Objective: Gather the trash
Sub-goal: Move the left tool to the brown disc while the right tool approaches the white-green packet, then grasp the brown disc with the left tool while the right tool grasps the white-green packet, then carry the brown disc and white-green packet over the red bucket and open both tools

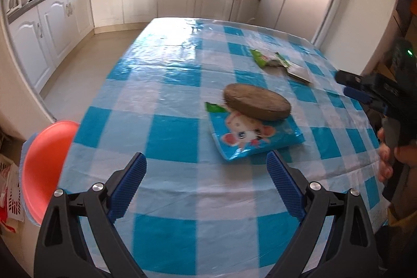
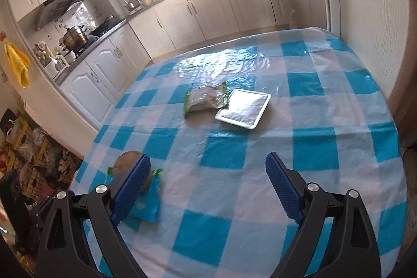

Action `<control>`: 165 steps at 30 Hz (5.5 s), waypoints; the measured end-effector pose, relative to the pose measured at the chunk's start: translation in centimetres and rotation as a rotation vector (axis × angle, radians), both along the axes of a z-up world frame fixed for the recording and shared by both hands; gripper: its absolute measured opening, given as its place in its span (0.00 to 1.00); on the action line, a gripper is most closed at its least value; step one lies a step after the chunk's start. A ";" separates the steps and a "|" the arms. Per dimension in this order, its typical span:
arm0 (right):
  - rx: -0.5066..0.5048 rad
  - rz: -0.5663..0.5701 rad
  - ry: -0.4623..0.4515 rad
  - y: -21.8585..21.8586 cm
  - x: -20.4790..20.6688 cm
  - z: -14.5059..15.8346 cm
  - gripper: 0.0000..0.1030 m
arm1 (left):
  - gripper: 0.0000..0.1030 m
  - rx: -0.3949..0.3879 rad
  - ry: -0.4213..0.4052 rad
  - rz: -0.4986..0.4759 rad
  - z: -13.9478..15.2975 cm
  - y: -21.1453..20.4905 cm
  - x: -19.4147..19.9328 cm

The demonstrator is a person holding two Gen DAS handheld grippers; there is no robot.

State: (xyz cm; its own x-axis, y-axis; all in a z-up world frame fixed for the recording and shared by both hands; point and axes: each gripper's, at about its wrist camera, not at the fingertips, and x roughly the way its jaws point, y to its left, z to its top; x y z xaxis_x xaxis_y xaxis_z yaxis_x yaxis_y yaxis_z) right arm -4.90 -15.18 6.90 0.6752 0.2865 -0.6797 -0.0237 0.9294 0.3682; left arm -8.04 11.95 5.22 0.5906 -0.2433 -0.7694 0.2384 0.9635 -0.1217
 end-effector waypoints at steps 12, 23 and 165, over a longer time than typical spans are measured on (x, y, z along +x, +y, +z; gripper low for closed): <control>-0.096 0.091 0.049 2.6 9.5 -1.6 0.87 | 0.91 -0.013 0.019 -0.067 -0.7 -3.2 1.4; -0.224 0.110 0.075 5.1 15.2 -3.8 0.87 | 0.91 -0.063 -0.012 -0.132 -0.6 -4.7 4.2; -0.112 0.766 0.089 43.1 4.5 -2.9 0.64 | 0.89 -0.057 0.094 0.508 -10.0 27.5 0.6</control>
